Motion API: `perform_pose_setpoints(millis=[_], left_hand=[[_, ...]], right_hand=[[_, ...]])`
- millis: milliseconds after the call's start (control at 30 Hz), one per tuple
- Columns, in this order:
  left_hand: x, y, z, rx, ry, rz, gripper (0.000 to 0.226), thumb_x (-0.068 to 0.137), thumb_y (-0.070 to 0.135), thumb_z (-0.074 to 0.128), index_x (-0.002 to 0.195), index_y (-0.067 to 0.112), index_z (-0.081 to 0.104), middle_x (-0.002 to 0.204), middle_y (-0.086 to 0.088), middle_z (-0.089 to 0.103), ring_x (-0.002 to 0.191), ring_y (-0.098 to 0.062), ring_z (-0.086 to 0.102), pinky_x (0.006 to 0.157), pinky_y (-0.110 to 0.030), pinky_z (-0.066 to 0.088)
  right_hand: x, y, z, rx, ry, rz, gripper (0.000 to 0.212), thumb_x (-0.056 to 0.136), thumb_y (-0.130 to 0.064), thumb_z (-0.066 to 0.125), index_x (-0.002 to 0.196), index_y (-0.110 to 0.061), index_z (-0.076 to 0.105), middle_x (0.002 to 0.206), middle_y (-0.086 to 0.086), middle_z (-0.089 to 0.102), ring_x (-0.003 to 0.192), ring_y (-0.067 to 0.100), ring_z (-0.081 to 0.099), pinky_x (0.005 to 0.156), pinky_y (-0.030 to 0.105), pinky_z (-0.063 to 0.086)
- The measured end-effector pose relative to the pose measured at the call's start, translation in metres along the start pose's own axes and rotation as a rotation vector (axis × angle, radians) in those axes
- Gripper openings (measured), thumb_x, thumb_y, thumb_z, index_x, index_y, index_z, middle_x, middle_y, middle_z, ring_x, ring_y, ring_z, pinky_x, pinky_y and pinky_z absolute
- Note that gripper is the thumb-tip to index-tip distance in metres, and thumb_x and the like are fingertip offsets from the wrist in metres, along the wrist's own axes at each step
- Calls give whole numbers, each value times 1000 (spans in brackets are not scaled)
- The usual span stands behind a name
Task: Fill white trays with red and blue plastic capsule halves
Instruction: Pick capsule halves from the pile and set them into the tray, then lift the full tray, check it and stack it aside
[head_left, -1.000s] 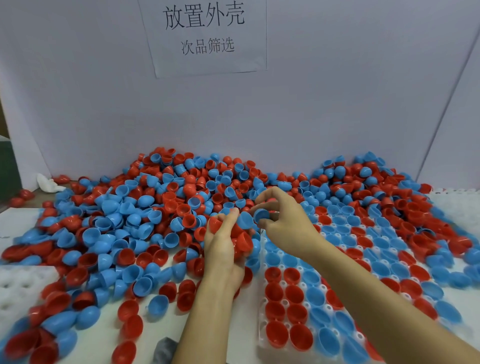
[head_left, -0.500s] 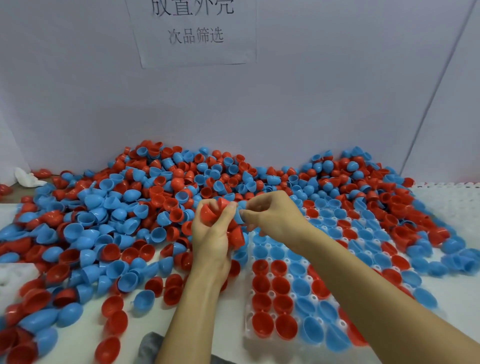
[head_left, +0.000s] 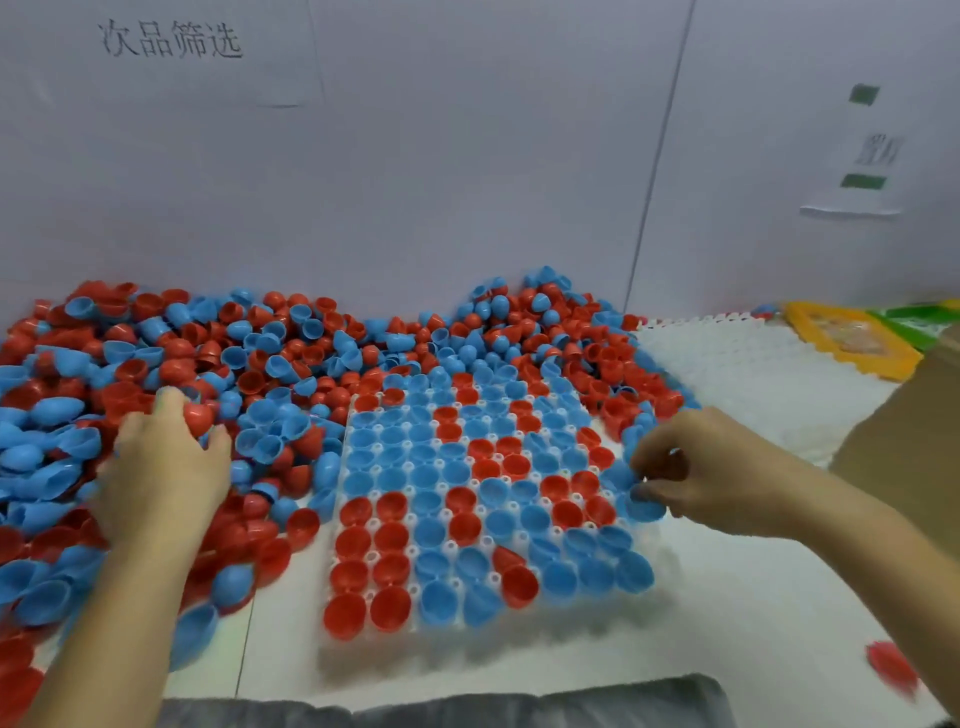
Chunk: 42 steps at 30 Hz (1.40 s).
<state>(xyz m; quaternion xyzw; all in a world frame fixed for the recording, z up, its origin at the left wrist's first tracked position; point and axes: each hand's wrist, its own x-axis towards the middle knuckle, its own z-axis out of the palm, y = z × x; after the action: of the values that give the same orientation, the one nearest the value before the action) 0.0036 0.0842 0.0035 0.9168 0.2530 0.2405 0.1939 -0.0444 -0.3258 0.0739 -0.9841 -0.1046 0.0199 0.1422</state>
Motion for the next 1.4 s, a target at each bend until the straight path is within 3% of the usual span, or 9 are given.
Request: perform_pose_setpoints(millis=[200,400,533,700,800,900,1100,1200,1400], left_hand=[[1,1,8,301,-333,-16,63,98,56,48,150,27,27,152,-17,20,134,-50,30,101,-66,40],[-9,14,0,322,-385,-24,66,98,66,32,155,42,10,164,-8,-1,143,-52,16,110,-74,19],[-21,25,-9,345,-344,23,61,100,63,24,154,37,18,163,-13,10,147,-48,8,112,-71,15],[-53,34,-13,261,-186,245,41,103,45,37,128,16,51,131,-14,51,121,-34,38,100,-51,36],[-72,36,-13,-9,-212,308,29,102,27,45,80,10,55,86,-8,59,87,-28,53,72,-39,42],[-83,37,-16,-149,-295,283,38,101,22,47,66,8,51,62,-5,59,59,-22,55,52,-35,36],[-86,40,-8,-34,-469,117,49,102,31,39,62,8,56,68,-12,65,70,-30,64,65,-37,49],[-84,44,1,-29,-572,38,54,104,33,38,59,9,57,67,-12,66,72,-30,65,68,-34,47],[-79,49,7,-366,-672,-316,47,104,29,42,71,3,63,60,-11,60,65,-30,57,73,-40,48]], right_hand=[[-17,18,29,-183,-120,39,10,85,-22,70,75,-21,69,72,-7,60,67,12,58,61,29,51],[-21,16,44,-331,-115,46,16,85,-19,63,72,-24,55,73,-9,48,56,7,45,48,21,29],[-27,14,38,-307,-134,30,9,91,-27,59,92,-23,67,88,-5,59,70,11,56,55,22,40],[-30,19,32,-206,-95,40,21,96,-29,57,109,-22,71,101,-4,67,82,12,63,75,28,56],[-31,31,30,-21,12,76,21,97,-26,56,104,-18,75,98,-8,71,80,9,64,75,25,56],[-32,59,36,342,200,281,18,97,-22,56,93,-18,74,81,-8,71,71,8,69,69,24,56],[-20,127,61,1154,527,874,31,98,-24,56,113,2,62,86,7,68,99,28,70,103,45,50],[2,135,57,1233,657,962,40,93,-33,59,119,-3,57,87,4,63,101,29,69,100,42,51],[50,139,36,1399,829,1083,58,92,-38,62,140,-9,45,141,6,51,97,21,59,83,30,54]])
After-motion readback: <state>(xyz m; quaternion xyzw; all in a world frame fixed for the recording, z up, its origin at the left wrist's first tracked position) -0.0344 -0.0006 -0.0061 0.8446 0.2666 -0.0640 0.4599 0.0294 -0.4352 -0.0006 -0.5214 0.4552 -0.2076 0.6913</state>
